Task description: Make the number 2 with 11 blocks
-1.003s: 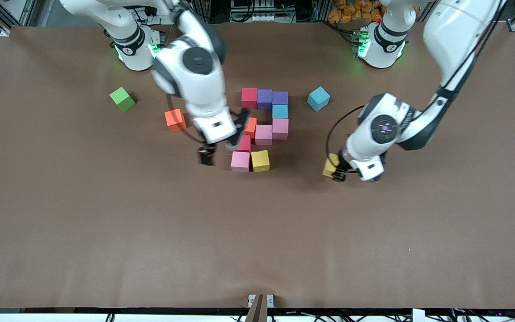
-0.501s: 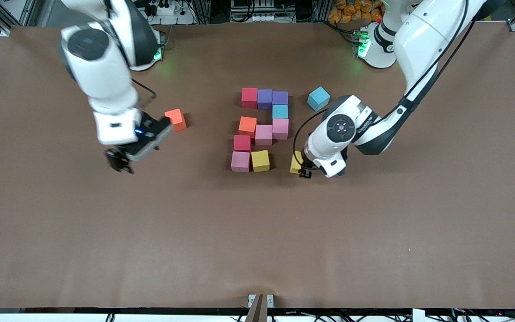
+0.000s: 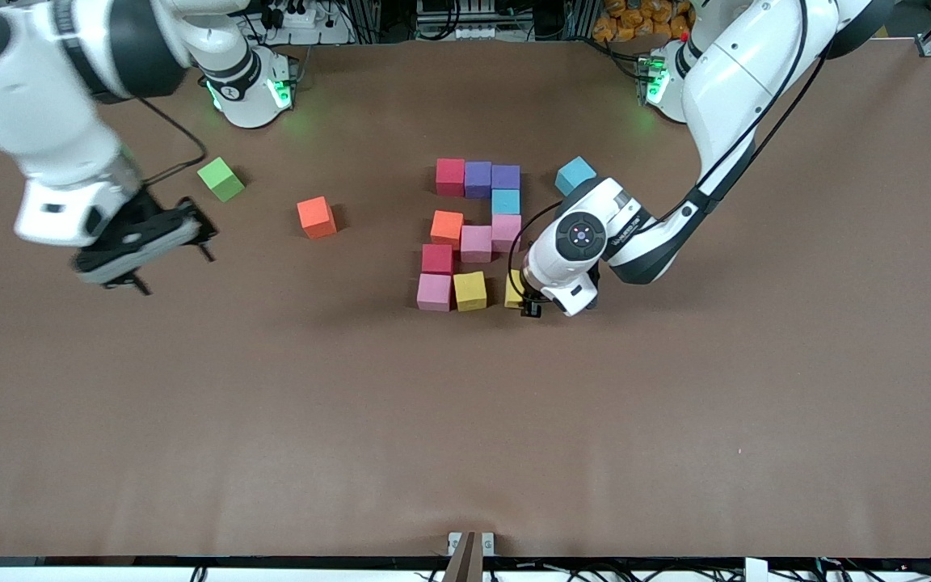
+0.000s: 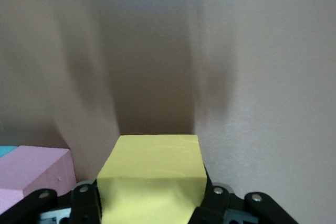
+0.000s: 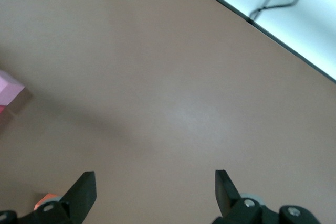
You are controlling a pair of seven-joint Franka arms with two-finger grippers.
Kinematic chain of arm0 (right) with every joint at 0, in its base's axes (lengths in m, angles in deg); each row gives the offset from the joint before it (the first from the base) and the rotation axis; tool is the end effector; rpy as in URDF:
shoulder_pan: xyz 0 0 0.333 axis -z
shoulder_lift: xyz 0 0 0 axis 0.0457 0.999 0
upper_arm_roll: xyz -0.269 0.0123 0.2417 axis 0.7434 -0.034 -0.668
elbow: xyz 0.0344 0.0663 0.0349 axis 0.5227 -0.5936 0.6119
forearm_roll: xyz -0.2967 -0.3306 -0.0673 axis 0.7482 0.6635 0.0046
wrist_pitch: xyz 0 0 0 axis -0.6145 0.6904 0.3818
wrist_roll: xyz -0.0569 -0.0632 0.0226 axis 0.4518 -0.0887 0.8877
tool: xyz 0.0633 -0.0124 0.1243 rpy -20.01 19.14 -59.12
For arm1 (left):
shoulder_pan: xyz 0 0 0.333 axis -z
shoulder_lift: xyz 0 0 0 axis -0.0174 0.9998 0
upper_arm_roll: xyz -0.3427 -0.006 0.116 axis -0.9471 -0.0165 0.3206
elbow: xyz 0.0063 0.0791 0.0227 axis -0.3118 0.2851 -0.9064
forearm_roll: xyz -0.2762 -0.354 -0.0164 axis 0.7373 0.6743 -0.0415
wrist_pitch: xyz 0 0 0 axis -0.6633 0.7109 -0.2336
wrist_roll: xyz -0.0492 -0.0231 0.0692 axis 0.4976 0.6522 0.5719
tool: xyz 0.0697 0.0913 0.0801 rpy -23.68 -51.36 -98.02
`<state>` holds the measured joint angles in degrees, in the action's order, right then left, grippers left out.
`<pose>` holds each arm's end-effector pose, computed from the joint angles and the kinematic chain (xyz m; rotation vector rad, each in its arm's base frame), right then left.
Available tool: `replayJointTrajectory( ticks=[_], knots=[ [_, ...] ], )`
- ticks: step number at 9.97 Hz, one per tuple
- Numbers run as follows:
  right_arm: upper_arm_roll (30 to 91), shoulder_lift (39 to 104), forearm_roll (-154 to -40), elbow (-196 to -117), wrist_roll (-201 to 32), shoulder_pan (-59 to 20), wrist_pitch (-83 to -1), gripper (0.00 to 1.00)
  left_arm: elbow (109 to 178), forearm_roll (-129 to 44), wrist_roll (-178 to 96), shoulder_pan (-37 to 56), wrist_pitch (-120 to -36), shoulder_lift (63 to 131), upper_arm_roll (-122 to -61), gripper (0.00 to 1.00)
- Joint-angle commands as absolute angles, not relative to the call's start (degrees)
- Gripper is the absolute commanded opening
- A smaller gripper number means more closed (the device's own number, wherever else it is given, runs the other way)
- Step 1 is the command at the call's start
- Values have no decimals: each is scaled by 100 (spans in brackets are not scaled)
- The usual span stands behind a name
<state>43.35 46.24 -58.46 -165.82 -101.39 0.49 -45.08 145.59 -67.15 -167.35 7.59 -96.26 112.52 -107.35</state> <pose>0.6272 0.0966 0.5370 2.9495 0.8333 0.3293 0.5679 -0.4434 0.1708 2.2510 2.1606 -0.2988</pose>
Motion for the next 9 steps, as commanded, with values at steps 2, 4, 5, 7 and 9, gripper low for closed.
replayJointTrajectory(
  ticks=[2,4,5,7,9],
  knots=[
    [4335,4423,-6035,-16632,-9935,449,-4511,100,14400,-6645,-17163,1014,-9503,11349,-10677,22],
    [4563,4352,-6026,-16632,-9812,485,-4336,100,14365,-6671,-17164,1154,-9503,11410,-10660,22],
    [4747,4352,-6000,-16563,-9663,477,-4169,100,14191,-6680,-17164,1233,-9503,11480,-10581,22],
    [5117,4396,-5938,-15994,-9548,380,-3451,100,13997,-6653,-17164,1540,-9503,11516,-10240,22],
    [5774,4457,-5930,-15570,-9233,-170,-2869,100,13917,-6688,-17138,1708,-9503,11534,-10028,22]
  ],
)
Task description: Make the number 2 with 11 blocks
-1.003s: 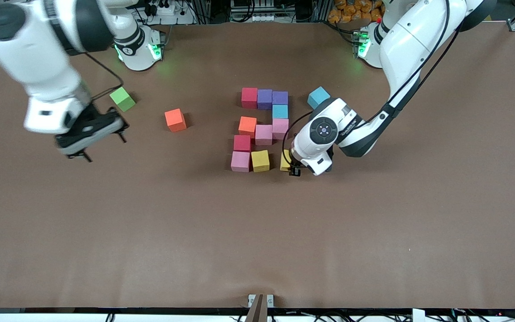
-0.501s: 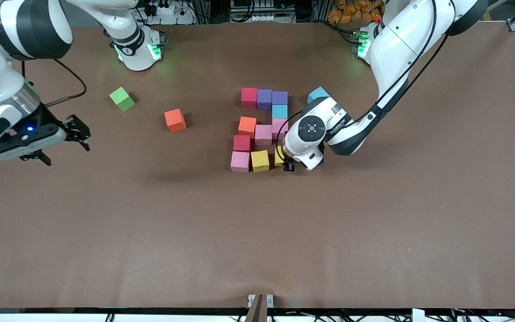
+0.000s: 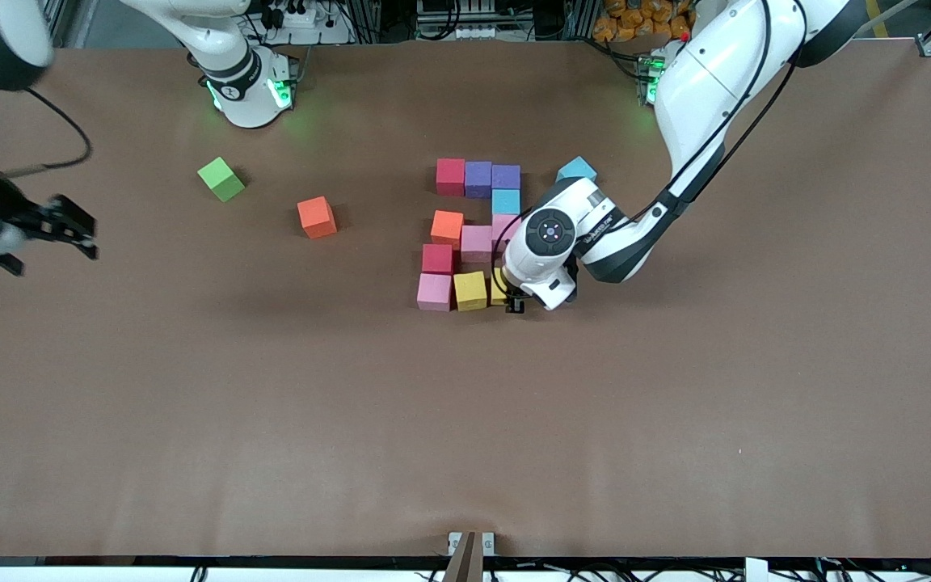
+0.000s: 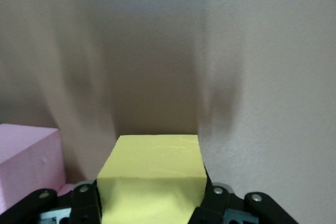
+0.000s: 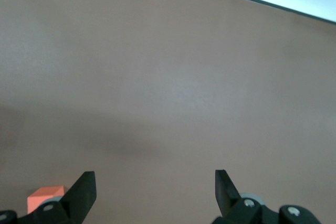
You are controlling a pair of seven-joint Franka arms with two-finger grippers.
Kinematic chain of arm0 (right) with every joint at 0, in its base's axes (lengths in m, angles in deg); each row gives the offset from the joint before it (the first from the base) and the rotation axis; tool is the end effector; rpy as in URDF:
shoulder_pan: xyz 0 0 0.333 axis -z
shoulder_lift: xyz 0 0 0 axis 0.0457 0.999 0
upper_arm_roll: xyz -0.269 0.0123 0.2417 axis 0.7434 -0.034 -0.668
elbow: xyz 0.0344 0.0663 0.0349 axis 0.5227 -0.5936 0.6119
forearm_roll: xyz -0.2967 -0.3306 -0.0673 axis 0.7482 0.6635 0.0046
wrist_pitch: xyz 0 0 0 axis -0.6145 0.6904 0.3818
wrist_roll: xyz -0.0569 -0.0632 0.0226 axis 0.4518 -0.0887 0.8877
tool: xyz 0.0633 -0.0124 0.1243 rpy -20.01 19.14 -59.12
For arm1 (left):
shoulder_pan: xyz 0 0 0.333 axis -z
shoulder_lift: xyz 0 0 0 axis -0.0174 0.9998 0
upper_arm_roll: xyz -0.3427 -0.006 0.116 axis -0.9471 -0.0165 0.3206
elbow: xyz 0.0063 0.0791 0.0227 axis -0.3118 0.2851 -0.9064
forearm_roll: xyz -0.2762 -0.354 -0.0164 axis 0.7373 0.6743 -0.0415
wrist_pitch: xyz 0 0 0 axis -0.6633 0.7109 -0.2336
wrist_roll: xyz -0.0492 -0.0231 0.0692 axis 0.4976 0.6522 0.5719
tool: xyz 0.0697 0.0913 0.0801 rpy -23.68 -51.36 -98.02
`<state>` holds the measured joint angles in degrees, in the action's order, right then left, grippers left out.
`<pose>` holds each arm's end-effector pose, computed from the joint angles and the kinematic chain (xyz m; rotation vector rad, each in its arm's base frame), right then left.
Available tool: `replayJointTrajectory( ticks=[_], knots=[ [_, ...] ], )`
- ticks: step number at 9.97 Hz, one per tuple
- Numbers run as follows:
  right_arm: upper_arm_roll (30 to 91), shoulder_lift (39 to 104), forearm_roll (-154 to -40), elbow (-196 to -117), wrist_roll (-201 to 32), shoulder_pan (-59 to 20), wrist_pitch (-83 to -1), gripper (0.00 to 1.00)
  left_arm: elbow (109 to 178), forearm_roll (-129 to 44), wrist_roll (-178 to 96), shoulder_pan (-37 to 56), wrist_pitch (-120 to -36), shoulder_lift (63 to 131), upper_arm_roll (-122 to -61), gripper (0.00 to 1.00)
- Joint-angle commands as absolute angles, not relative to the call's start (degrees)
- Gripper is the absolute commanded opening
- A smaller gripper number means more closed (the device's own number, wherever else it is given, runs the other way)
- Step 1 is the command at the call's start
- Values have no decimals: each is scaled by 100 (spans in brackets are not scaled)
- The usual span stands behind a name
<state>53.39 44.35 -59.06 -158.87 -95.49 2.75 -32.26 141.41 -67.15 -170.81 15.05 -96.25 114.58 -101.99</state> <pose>0.6140 -0.0386 0.6009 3.0677 0.3465 0.2240 0.5670 -0.4742 0.1559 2.2329 2.1973 -0.2318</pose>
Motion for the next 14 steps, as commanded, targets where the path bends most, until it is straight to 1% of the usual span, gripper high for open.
replayJointTrajectory(
  ticks=[1,3,4,5,6,7,9,12,14],
  knots=[
    [6021,4457,-5956,-15395,-9213,-365,-2693,100,13917,-6697,-17120,1717,-9503,11542,-10018,22],
    [6041,4449,-6008,-14929,-9135,-358,-2113,100,13917,-6697,-17128,1752,-9503,11542,-10018,22],
    [6206,4527,-6061,-14866,-9230,-393,-2050,100,13908,-6697,-17129,1752,-9503,11542,-10018,22],
    [6295,4580,-6348,-14909,-9422,-402,-2084,100,13899,-6697,-17120,1778,-9503,11542,-10018,22],
    [6261,4607,-6404,-14875,-9381,-446,-2093,100,13873,-6697,-17120,1796,-9503,11542,-10009,22],
    [6261,4624,-6361,-14840,-9250,-673,-2111,100,13794,-6706,-17120,1796,-9503,11542,-10009,22],
    [6270,4624,-6369,-14813,-9231,-719,-2199,100,13724,-6724,-17102,1840,-9503,11542,-10001,22],
    [6278,4616,-6369,-14804,-9248,-588,-2033,100,13636,-6767,-17058,2129,-9512,11551,-9651,22],
    [6278,4624,-6369,-14795,-9240,-622,-2102,100,13539,-6794,-17049,2174,-9512,11656,-9570,22]
  ],
)
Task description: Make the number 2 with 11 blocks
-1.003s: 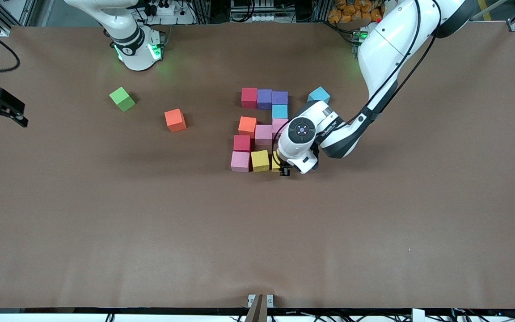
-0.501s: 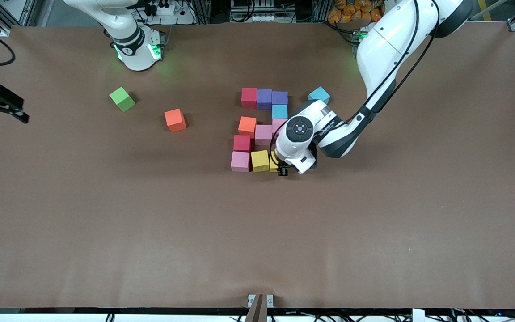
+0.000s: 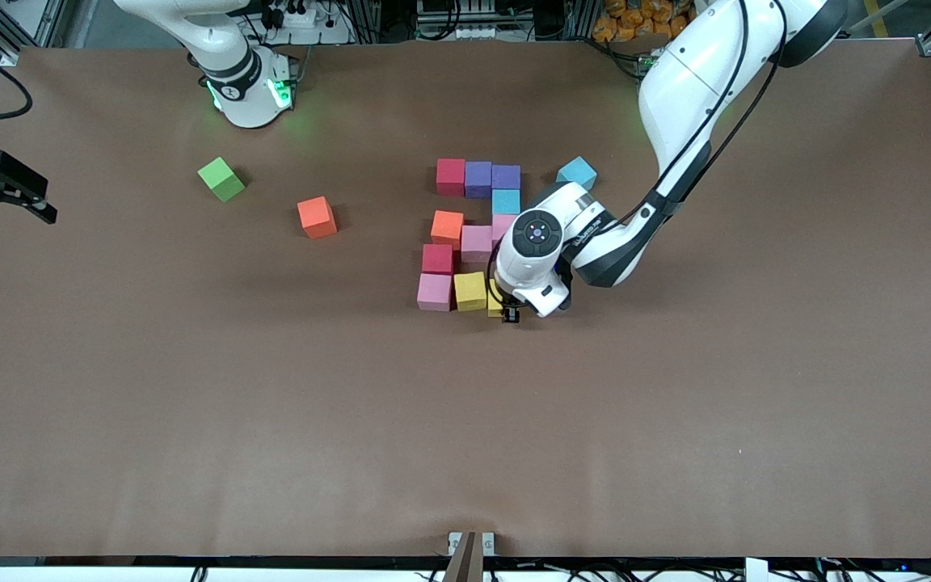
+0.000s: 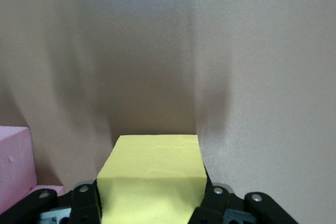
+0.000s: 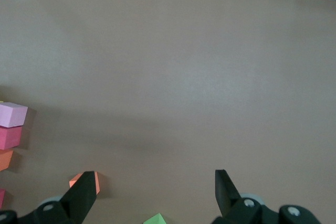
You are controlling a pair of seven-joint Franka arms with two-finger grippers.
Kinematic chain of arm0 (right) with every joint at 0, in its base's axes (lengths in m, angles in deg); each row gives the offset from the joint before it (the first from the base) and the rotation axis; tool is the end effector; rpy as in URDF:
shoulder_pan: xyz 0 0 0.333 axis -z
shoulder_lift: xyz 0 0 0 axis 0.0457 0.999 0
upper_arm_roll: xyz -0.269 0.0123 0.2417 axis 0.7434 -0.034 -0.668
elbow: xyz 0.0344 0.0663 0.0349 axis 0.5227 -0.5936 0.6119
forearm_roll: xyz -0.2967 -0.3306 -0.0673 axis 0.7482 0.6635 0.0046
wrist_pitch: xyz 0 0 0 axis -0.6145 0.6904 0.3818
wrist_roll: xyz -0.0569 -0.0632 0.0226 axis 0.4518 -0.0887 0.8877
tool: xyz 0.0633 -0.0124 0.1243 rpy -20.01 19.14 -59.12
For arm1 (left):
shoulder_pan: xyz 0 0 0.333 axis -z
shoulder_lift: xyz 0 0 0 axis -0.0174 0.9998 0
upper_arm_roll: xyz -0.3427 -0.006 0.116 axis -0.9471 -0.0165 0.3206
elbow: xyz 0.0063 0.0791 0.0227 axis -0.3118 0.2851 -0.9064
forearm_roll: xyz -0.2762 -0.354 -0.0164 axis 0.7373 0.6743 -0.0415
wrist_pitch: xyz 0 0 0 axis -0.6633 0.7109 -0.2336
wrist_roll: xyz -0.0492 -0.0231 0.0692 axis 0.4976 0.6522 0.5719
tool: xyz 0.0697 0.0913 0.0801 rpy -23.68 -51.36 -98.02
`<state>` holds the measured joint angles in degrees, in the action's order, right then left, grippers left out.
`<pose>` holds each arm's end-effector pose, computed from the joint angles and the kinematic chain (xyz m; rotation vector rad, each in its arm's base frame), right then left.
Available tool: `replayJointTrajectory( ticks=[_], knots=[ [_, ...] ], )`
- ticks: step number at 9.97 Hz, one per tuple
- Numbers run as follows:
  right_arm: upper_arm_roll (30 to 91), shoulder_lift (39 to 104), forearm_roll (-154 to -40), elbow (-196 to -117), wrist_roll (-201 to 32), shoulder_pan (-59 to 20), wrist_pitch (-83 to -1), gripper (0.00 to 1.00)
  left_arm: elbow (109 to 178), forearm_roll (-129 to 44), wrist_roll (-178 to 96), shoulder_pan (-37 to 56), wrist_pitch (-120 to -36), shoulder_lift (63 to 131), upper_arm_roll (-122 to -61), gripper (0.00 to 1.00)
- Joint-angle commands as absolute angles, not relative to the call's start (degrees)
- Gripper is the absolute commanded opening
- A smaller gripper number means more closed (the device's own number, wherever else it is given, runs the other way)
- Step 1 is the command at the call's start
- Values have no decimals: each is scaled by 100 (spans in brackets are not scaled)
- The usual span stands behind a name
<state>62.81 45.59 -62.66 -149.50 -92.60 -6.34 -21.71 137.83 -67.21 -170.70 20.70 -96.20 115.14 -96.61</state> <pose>0.6085 -0.0363 0.6582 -3.0935 -0.2527 -0.1773 0.5793 -0.4884 0.1569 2.2415 2.1715 -0.1335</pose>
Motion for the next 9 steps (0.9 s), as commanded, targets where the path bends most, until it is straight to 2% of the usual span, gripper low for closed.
replayJointTrajectory(
  ticks=[1,4,9],
  knots=[
    [6278,4633,-6352,-14821,-9231,-587,-2111,100,13530,-6864,-17041,2174,-9512,11665,-9570,22],
    [6313,4677,-6281,-14778,-9274,-385,-2339,100,13469,-6864,-17041,2235,-9512,11666,-9570,22],
    [6313,4677,-6281,-14672,-9283,-121,-2181,100,13372,-6855,-17041,2306,-9512,11683,-9570,22]
  ],
)
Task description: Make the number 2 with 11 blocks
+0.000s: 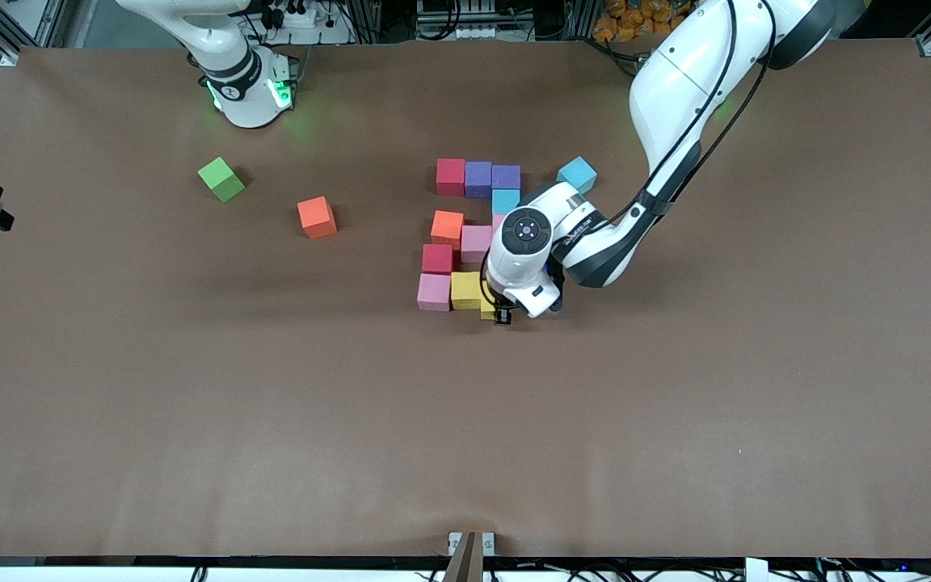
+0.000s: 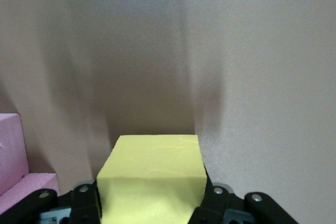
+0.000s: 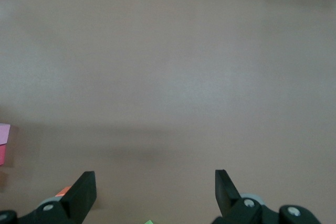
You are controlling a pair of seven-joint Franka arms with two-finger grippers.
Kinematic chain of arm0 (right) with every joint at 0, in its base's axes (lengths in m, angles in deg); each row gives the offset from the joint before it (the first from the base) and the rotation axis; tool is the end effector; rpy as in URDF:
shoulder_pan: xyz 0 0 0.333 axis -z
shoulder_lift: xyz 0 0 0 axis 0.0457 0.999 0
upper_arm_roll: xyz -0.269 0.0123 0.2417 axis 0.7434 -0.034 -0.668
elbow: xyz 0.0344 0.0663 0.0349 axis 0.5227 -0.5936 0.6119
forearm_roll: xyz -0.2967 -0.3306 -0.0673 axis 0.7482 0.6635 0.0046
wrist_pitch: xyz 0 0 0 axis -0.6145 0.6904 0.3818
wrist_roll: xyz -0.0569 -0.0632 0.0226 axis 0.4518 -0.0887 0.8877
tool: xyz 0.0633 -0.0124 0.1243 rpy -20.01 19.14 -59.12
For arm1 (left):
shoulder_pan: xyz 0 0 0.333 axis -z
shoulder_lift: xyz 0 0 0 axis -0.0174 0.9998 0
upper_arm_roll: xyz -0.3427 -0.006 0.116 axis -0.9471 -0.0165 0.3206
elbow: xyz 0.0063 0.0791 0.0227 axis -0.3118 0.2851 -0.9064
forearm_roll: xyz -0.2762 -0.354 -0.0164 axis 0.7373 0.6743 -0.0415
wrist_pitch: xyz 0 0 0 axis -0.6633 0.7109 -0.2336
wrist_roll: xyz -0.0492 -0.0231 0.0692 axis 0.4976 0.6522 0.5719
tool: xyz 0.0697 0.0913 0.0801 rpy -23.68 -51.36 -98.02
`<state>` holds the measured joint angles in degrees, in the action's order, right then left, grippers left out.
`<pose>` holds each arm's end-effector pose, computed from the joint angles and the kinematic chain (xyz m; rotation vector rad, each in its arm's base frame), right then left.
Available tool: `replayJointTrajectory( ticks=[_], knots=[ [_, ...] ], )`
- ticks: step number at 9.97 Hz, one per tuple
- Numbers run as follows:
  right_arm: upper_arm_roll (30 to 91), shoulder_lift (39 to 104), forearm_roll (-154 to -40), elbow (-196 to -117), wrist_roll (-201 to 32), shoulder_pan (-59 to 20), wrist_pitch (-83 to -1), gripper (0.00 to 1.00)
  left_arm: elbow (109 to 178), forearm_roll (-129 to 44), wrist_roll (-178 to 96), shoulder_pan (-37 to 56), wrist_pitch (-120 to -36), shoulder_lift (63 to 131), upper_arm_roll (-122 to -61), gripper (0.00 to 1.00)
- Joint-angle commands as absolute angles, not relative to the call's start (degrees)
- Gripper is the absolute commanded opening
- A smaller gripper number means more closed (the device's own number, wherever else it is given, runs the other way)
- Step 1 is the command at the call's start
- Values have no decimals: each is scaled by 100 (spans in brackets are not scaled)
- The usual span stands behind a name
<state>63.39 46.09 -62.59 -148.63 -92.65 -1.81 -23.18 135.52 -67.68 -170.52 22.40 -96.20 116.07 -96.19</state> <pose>0.6094 -0.0914 0.6638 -3.1117 -0.1155 -0.2287 0.5807 -0.5061 0.1617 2.2511 2.1311 -0.1185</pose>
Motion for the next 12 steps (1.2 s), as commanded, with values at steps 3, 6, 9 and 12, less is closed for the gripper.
replayJointTrajectory(
  ticks=[3,6,9,12],
  knots=[
    [6322,4668,-6272,-14584,-9292,-104,-2173,100,13442,-6864,-17049,2297,-9512,11735,-9570,22],
    [6322,4668,-6272,-14541,-9292,-33,-2173,100,13451,-6812,-17058,2315,-9504,11753,-9579,22],
    [6322,4668,-6281,-14505,-9301,-33,-2050,100,13565,-6803,-17058,2315,-9469,11710,-9605,22],
    [6331,4660,-6272,-14496,-9292,-24,-2049,100,13556,-6803,-17076,2315,-9276,11692,-9631,100]
  ],
)
